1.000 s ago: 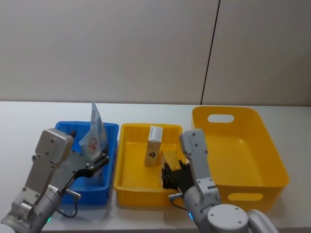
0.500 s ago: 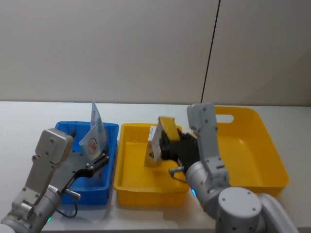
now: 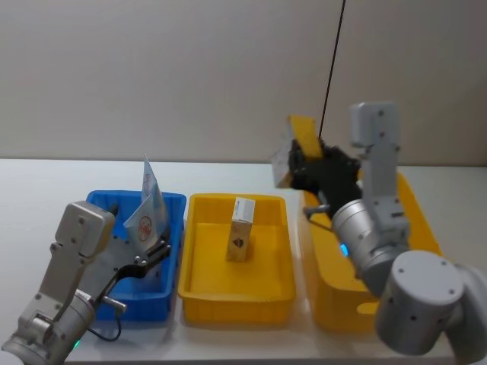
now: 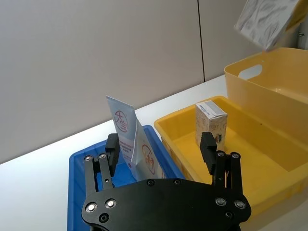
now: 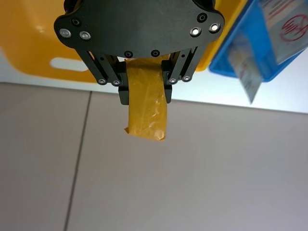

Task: Bimanual collaborative sorting of washing and personal care products

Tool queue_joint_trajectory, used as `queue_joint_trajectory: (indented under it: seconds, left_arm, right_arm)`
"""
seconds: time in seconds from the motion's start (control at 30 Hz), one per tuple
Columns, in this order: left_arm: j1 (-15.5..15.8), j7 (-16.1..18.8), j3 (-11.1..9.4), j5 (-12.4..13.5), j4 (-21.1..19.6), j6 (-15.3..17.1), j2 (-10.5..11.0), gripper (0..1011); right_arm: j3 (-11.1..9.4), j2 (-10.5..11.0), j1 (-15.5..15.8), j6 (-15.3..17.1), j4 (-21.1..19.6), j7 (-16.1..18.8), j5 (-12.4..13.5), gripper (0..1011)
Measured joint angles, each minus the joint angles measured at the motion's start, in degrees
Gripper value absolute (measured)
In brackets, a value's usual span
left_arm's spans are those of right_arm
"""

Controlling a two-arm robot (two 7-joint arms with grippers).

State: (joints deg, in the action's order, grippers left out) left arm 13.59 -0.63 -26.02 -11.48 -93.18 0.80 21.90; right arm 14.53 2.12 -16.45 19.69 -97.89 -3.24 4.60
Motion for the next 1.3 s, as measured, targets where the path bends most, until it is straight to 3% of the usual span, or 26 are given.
queue_joint_trajectory:
  seconds: [0.17,0.67,0.93,1.3]
  left_arm:
    - [0.0,0.0,0.0,0.0,0.0,0.0,0.0,1001]
    - [0.0,0.0,0.0,0.0,0.0,0.0,-0.01,1001]
    - [0.0,0.0,0.0,0.0,0.0,0.0,0.0,1001]
    - [0.0,0.0,0.0,0.0,0.0,0.0,-0.01,1001]
  right_arm:
    - [-2.02,1.15,-0.21,0.61,-1.03,0.0,-0.16,332]
    - [-7.7,5.41,1.39,7.84,-2.96,1.64,-0.11,332]
    - [-9.2,7.09,2.15,11.44,-1.27,3.47,0.33,332]
    - [-10.58,7.96,2.24,12.95,1.54,4.62,0.44,332]
